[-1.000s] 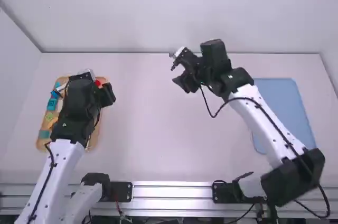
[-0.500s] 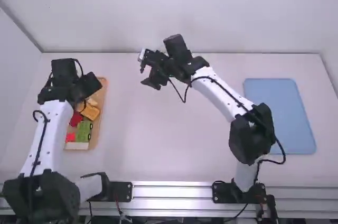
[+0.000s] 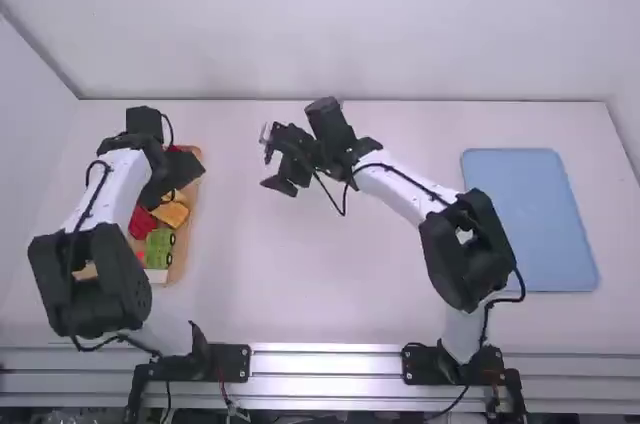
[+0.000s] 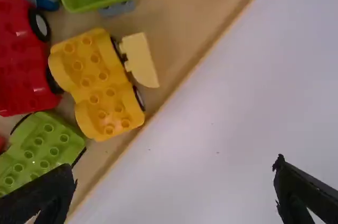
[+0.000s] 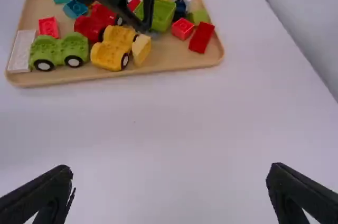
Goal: Assemble lego blocks to make yellow taxi
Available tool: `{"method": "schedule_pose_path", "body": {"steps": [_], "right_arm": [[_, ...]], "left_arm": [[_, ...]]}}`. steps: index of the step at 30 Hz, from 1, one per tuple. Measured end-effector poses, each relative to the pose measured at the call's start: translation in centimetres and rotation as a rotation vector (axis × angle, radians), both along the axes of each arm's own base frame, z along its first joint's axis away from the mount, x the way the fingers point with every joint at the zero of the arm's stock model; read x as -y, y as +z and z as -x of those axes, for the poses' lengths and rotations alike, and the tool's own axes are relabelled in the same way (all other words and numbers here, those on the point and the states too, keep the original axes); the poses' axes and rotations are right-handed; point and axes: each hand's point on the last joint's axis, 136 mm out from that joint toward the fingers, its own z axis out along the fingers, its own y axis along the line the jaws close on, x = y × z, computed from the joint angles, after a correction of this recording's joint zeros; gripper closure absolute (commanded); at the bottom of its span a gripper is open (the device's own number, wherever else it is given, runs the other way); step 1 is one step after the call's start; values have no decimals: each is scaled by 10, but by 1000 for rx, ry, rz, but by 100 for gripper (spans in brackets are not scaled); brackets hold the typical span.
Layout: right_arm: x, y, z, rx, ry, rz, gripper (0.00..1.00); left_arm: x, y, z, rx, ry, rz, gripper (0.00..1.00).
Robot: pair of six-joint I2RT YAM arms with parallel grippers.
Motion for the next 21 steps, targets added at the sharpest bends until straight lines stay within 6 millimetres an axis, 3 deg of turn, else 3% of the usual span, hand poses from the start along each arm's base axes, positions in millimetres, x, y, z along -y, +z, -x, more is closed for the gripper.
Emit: {"method": "schedule_pose_path", "body": {"steps": [4, 9, 13, 21], "right_arm": [[3, -7, 0, -13, 0, 6, 2], [7, -6, -4, -17, -6, -2, 2], [16, -4, -13, -16, -26, -9, 2], [26, -4, -22, -15, -51, -8, 2]], "left_arm": [[-6, -22, 15, -109, 81, -8, 2], [-12, -30, 19, -139, 143, -29, 4], [-15, -33, 14, -127, 175, -37, 18], [-17, -51, 19, -182, 230, -36, 22]]}}
